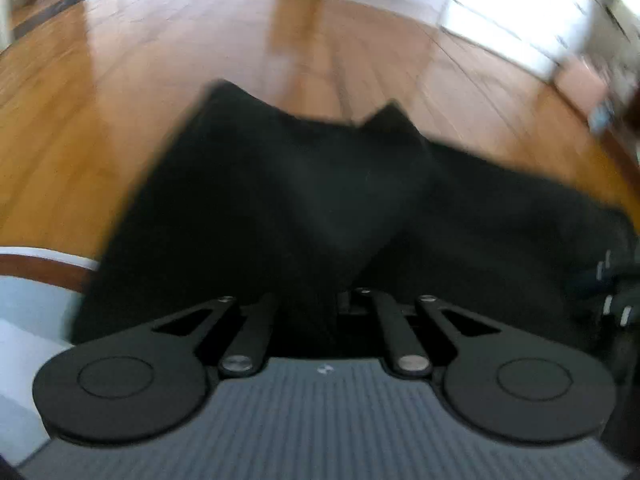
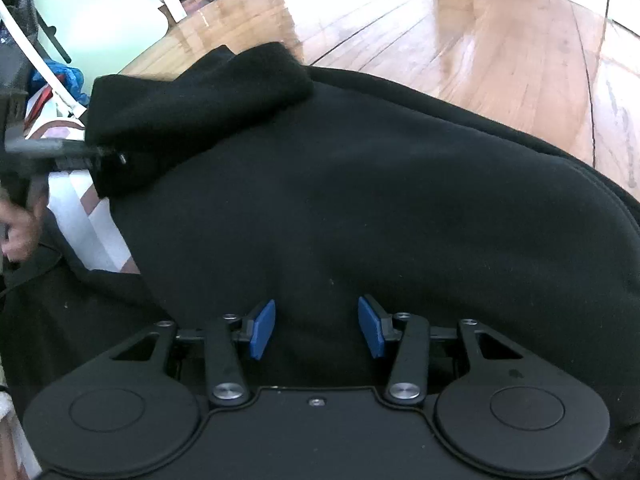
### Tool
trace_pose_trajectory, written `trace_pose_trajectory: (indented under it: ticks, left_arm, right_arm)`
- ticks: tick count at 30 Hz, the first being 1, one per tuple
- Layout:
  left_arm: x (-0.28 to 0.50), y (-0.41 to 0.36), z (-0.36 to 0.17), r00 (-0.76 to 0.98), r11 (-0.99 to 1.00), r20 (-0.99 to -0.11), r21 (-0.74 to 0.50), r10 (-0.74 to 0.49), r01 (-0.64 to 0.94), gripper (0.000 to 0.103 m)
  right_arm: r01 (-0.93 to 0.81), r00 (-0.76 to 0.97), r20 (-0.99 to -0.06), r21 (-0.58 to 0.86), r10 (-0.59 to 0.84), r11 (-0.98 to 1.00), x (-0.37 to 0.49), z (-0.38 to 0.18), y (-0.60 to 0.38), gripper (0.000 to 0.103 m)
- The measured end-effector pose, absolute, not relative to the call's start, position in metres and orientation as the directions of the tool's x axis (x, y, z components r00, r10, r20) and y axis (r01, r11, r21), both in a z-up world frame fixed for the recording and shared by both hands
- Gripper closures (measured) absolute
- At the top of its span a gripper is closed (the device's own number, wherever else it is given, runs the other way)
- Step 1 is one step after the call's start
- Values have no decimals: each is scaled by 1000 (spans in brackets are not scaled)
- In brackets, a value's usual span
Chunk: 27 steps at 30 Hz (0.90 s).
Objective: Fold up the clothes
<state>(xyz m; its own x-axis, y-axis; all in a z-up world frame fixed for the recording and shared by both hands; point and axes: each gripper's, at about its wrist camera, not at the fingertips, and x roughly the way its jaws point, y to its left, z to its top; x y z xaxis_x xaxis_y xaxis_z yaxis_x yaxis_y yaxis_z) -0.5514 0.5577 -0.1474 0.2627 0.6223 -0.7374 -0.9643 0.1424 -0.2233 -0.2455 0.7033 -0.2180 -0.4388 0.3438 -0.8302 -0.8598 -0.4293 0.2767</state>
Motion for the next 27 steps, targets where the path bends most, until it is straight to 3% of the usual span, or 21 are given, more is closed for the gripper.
trace_pose_trajectory:
  ticks: [6, 9, 10, 11, 12, 13, 16, 21, 27]
  left_arm:
    - [-641, 547, -83, -44, -185, -549, -204, 834, -961, 100]
    - [-693, 532, -66, -309, -423, -423, -205, 851, -883, 96]
    - [-704, 524, -69, -395, -491, -388, -191, 833, -850, 81]
    - [-715, 514, -76, -470, -556, -363, -182, 804, -811, 57]
    - [-724, 506, -84, -516, -602, -362, -185, 776, -777, 47]
    - [-731, 501, -93, -529, -626, -384, -191, 757, -756, 39]
    - [-750, 492, -121, -452, -627, -534, -203, 715, -752, 39]
    - [-748, 518, -139, -268, -584, -700, -257, 662, -770, 39]
    - [-732, 486, -137, -205, -581, -738, -296, 643, -758, 36]
  right_arm:
    - [-841, -522, -772, 392, 363, -373, -224, -225, 702, 51]
    - [-851, -507, -778, 384, 372, -359, -226, -224, 699, 51]
    - [-859, -492, -787, 368, 373, -357, -230, -223, 698, 51]
    - [-866, -473, -799, 344, 372, -363, -235, -222, 698, 50]
    - [-870, -457, -809, 319, 370, -376, -239, -220, 697, 49]
    - [-872, -443, -817, 297, 368, -390, -243, -219, 697, 48]
    - [-871, -426, -830, 268, 360, -412, -249, -218, 697, 47]
    - [-871, -441, -821, 292, 364, -396, -245, -220, 697, 46]
    - [-906, -359, -837, 206, 413, -370, -263, -220, 689, 45]
